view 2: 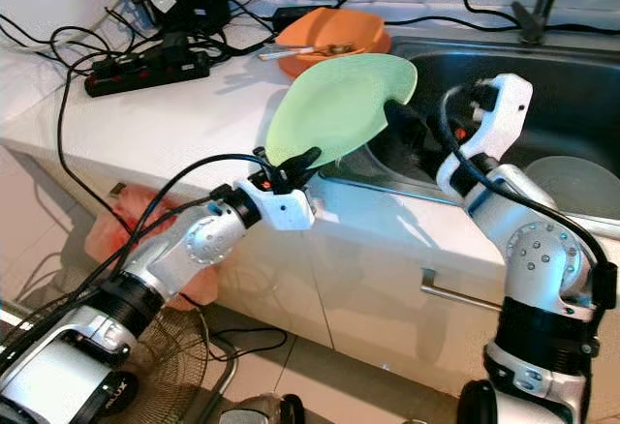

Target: Kitchen organization

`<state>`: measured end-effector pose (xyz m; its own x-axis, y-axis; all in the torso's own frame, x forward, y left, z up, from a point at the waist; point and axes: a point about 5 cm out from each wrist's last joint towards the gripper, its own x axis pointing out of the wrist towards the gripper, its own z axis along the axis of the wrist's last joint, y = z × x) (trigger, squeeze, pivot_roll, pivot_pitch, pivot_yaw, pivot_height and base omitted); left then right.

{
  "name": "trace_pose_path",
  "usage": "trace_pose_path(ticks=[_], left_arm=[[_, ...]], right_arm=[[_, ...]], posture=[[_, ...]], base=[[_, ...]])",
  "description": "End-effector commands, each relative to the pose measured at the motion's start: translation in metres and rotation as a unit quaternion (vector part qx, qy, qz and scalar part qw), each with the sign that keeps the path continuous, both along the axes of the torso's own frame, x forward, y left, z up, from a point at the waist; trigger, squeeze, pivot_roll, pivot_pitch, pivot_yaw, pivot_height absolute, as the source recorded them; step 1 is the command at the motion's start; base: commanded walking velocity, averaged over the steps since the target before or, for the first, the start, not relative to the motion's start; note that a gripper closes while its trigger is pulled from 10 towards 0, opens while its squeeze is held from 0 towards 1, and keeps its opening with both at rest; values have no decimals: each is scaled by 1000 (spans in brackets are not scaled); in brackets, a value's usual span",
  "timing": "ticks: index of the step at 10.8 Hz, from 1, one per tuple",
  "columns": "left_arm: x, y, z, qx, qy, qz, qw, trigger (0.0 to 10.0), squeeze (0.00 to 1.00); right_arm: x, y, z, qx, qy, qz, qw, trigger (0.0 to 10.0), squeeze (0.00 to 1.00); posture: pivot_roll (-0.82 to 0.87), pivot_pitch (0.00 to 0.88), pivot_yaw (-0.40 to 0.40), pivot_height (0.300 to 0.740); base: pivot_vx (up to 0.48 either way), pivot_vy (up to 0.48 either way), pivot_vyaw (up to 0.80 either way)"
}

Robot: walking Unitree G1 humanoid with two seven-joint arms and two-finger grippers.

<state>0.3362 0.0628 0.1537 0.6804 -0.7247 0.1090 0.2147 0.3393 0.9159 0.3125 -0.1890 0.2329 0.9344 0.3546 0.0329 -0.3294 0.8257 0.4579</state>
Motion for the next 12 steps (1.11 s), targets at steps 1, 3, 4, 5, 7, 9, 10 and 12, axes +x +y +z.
trace_pose_path(ticks=[1,3,4,5,7,9,10,12], left_arm=[[2,-5,14,-19,-36,-9,999,0,0],[-2,-9,25,-38,-86,-19,995,0,0],[-4,-9,28,-45,-100,-22,994,0,0],[-6,-10,31,-54,-113,-33,992,0,0],[-11,-14,34,-63,-126,-52,989,0,0],[-18,-20,30,-61,-129,-71,987,0,0],[-20,-22,28,-60,-130,-78,987,0,0],[-22,-24,27,-59,-132,-88,985,0,0]], right_arm=[[0,3,10,6,-19,3,1000,10000,0],[1,3,5,3,-4,1,1000,10000,0],[2,4,5,1,-2,2,1000,10000,0],[4,4,6,-3,0,3,1000,10000,0],[8,2,9,-11,0,1,1000,10000,0],[10,2,10,-13,-1,-1,1000,10000,0],[10,1,8,-18,9,-9,1000,7216,0],[12,-5,3,-20,32,-32,999,118,0]], posture=[[95,53,155,740],[101,55,151,740],[101,56,151,740],[102,56,151,740],[102,56,148,740],[101,55,147,740],[97,54,151,740],[93,54,147,740]], base=[[0,0,0],[0,0,0],[0,0,0],[0,0,0],[0,0,0],[0,0,0],[0,0,0],[0,0,0]])
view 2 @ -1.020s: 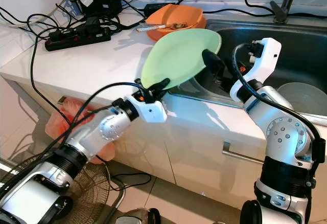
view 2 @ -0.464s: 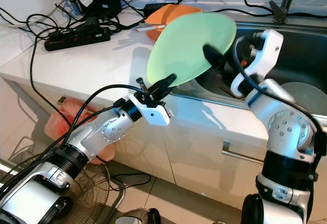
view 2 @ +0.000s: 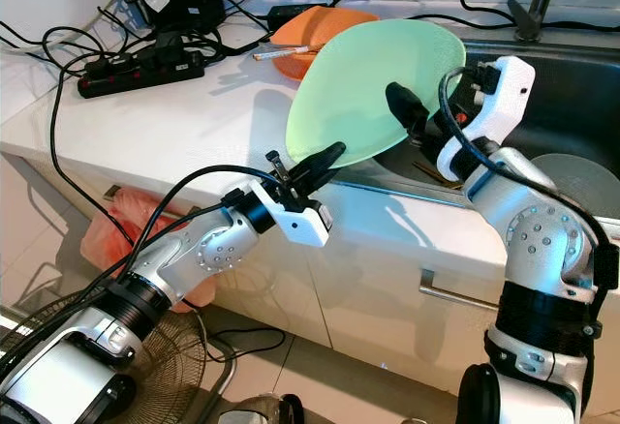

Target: Kitchen organization

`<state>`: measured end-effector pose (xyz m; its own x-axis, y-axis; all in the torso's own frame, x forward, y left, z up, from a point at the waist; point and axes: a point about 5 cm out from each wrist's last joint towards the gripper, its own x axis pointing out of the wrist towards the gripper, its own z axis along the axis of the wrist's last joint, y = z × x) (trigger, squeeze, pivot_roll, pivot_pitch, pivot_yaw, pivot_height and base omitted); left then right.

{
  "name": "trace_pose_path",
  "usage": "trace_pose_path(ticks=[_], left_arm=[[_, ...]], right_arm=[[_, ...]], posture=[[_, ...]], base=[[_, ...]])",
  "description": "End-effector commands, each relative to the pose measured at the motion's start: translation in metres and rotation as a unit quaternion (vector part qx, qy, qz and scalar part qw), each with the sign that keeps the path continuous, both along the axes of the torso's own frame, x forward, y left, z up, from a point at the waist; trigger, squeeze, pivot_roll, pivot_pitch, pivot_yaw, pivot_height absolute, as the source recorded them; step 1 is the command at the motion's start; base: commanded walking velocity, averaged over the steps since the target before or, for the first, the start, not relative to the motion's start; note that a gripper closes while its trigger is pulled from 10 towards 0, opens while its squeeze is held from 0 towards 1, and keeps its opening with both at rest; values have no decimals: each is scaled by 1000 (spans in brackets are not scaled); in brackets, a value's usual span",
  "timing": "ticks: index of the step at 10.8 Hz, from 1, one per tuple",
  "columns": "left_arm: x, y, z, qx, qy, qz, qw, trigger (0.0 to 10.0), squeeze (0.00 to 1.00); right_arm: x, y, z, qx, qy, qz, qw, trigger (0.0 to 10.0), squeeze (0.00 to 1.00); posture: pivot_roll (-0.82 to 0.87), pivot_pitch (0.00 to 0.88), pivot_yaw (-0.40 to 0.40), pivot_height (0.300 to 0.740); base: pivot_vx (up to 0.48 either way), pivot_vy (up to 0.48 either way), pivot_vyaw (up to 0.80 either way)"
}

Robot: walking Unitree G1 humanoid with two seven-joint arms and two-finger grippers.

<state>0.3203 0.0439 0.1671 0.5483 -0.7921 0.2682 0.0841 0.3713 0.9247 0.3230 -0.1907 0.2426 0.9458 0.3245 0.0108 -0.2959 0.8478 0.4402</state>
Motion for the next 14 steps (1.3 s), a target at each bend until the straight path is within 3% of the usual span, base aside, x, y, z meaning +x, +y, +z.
trace_pose_path(ticks=[1,5,13,14], left_arm=[[-7,-7,14,-34,-39,-32,998,0,0],[-8,-4,18,-43,-55,-33,997,0,0],[-8,-6,20,-48,-58,-34,997,0,0],[-8,-7,25,-56,-59,-39,996,392,0]], right_arm=[[3,-8,-8,-4,34,-29,999,0,0],[7,-12,-17,55,87,-47,994,0,0],[6,-14,-21,52,109,-43,992,0,0],[5,-14,-21,53,109,-43,992,0,0]], posture=[[92,54,144,740],[91,60,137,740],[88,64,130,740],[88,64,130,740]], base=[[0,0,0],[0,0,0],[0,0,0],[0,0,0]])
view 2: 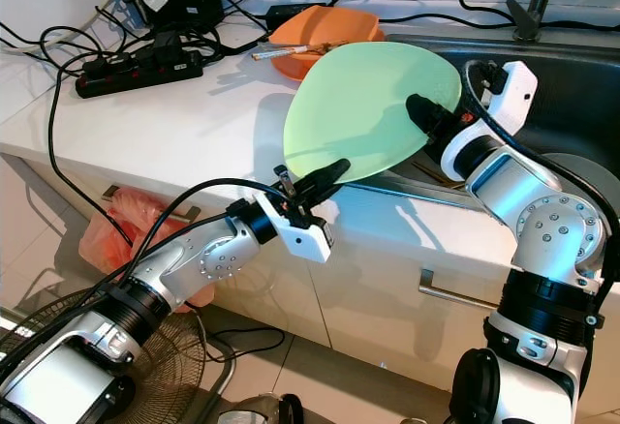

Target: Kitchen organization

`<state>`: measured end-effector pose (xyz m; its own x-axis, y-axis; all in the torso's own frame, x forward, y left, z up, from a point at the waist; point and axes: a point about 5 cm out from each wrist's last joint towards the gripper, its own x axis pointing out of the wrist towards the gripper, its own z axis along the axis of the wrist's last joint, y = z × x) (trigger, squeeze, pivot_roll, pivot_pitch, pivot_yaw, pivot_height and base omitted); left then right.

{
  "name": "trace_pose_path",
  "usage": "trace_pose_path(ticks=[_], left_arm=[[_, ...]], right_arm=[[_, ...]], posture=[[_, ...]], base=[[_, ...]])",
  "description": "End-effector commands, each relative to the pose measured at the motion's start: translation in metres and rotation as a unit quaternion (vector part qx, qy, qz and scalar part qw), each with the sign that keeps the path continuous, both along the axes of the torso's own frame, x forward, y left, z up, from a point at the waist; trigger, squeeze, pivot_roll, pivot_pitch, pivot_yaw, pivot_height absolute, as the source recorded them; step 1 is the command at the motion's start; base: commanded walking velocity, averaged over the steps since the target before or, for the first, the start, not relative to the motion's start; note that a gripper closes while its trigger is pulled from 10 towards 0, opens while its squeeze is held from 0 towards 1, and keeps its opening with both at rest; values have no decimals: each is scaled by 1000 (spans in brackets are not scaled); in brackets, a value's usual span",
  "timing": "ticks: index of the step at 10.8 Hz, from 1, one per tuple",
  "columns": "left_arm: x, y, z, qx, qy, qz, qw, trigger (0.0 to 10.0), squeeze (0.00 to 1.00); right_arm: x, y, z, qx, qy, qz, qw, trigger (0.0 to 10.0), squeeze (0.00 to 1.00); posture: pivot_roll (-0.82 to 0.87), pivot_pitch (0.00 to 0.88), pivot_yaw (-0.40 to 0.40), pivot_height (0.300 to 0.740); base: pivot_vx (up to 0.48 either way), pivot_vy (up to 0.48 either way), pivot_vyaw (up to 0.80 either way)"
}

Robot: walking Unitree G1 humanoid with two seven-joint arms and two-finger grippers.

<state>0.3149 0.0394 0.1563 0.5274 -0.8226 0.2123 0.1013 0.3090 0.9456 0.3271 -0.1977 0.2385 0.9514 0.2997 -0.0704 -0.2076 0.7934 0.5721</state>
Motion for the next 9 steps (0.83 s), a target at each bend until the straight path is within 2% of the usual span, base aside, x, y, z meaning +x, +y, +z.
trace_pose_path(ticks=[1,2,3,4,5,7,9], left_arm=[[-5,-7,51,-110,-67,-42,991,2784,0],[-6,-11,58,-121,-63,-53,989,4784,0],[-7,-12,60,-127,-59,-57,988,10000,0],[-8,-14,65,-136,-55,-66,987,10000,541],[-9,-15,68,-143,-52,-72,986,10000,1000],[-11,-16,69,-145,-44,-84,985,10000,1000],[-17,-21,71,-153,-5,-125,980,10000,1000]], right_arm=[[1,-6,-18,-7,50,-27,998,0,0],[1,-6,-19,-5,50,-27,998,0,0],[1,-5,-18,-4,49,-27,998,0,0],[2,-5,-18,-3,48,-28,998,0,0],[2,-5,-18,-1,47,-30,998,0,0],[2,-4,-19,1,47,-30,998,0,0],[1,-4,-21,0,47,-33,998,0,0]], posture=[[89,63,132,740],[90,63,132,740],[91,63,131,740],[91,62,131,740],[91,62,130,740],[93,60,131,740],[94,60,131,740]], base=[[0,0,0],[0,0,0],[0,0,0],[0,0,0],[0,0,0],[0,0,0],[0,0,0]])
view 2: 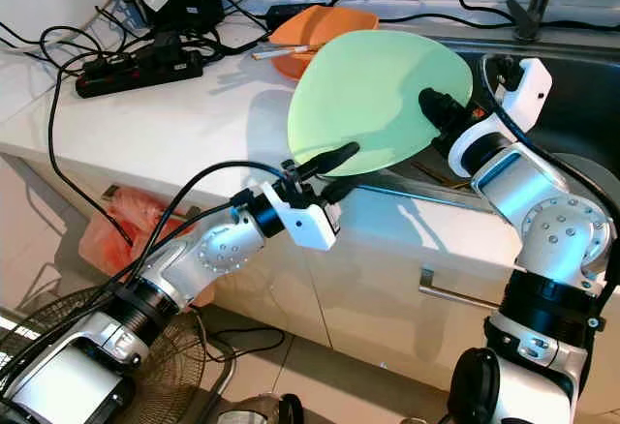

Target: Kitchen organization

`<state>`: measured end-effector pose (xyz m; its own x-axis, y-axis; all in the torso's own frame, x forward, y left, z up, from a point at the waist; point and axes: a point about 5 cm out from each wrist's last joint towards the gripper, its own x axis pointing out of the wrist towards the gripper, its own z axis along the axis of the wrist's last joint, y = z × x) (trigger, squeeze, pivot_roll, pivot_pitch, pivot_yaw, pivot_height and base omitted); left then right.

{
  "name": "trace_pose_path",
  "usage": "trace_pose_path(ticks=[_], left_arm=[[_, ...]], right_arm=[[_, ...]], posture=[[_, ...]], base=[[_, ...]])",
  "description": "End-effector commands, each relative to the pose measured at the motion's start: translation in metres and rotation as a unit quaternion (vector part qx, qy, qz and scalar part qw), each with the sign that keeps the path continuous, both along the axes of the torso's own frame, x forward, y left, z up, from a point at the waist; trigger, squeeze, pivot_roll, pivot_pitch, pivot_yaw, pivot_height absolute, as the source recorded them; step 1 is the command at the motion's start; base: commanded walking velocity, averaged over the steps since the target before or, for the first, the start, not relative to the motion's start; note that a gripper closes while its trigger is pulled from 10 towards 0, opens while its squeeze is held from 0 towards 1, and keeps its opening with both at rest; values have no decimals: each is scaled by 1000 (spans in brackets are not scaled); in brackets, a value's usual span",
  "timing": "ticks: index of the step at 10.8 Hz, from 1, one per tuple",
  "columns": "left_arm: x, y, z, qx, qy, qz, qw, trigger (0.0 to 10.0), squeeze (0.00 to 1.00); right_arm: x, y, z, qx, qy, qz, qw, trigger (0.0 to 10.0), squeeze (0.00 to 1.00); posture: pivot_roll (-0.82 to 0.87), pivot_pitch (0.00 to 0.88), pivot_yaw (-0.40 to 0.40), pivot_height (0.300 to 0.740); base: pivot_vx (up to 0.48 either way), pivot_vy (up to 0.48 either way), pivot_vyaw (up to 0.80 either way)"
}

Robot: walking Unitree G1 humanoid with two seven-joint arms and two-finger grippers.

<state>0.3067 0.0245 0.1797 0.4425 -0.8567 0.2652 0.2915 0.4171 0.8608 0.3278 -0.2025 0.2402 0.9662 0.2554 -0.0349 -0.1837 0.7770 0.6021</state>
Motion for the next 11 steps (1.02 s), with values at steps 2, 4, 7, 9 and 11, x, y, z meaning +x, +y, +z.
trace_pose_path(ticks=[2,4,7,9,11], left_arm=[[-11,-9,52,-118,-18,-65,991,10000,1000],[-10,-5,52,-130,25,-68,989,10000,1000],[-3,10,54,-123,55,-50,990,10000,1000],[0,13,53,-126,82,-43,988,10000,1000],[1,17,47,-123,121,-40,984,10000,1000]], right_arm=[[4,-1,-23,-19,55,-37,998,0,0],[7,-4,-23,-24,50,-63,997,0,0],[9,-10,-23,-22,43,-89,995,0,0],[11,-20,-19,-14,27,-125,992,0,0],[12,-41,-12,-10,0,-195,981,0,0]], posture=[[94,60,131,740],[99,64,135,740],[106,67,137,740],[103,66,137,740],[106,65,136,740]], base=[[0,0,0],[0,0,0],[0,0,0],[0,0,0],[0,0,0]])
